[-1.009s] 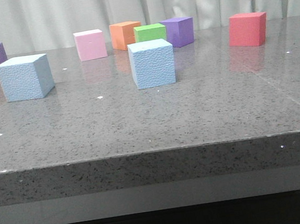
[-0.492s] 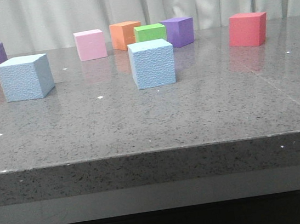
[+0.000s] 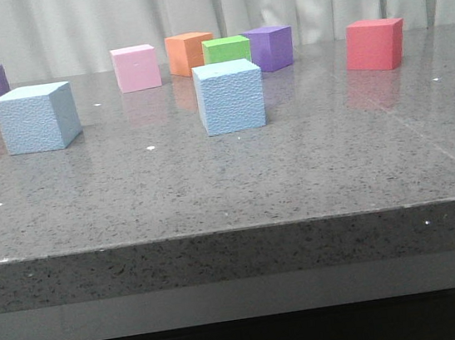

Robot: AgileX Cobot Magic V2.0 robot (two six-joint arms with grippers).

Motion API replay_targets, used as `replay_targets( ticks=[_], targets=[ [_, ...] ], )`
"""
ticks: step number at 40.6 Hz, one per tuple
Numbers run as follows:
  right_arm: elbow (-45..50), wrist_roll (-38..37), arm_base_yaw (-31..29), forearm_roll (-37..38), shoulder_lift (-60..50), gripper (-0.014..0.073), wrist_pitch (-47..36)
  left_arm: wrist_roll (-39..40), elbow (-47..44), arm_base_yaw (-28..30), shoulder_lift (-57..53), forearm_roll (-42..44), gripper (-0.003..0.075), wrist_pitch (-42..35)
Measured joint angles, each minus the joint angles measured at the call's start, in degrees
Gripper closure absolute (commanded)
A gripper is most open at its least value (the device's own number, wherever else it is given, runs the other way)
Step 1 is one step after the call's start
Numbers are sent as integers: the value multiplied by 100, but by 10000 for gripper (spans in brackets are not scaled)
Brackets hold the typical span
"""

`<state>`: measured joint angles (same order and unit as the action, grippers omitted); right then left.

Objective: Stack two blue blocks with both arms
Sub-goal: 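Lower the cube onto the table center, open right gripper, withdraw, then lower the left gripper and grasp the other light blue cube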

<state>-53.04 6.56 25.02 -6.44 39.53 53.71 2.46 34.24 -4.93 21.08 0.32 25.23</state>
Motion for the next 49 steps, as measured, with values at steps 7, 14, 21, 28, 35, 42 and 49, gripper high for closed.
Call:
replay_targets(
  ticks=[7,14,21,28,35,42,49],
  targets=[
    [0,0,0,0,0,-22,0,-12,236,-629,402,172,171,367],
    [0,0,0,0,0,-22,0,-407,782,-1436,1098,188,171,806],
    [0,0,0,0,0,-22,5,-598,1316,-2233,2085,522,171,981],
    [0,10,0,0,0,-22,5,-296,2091,-2392,3369,1015,170,1260],
    [0,10,0,-9,0,-22,5,552,3107,-2392,4794,1810,129,1680],
    [0,10,0,-9,0,-22,5,1093,4274,-2368,6185,2332,28,2449],
    [0,10,0,-9,0,-22,5,1358,5409,-2139,7490,2447,28,3127]
  ],
)
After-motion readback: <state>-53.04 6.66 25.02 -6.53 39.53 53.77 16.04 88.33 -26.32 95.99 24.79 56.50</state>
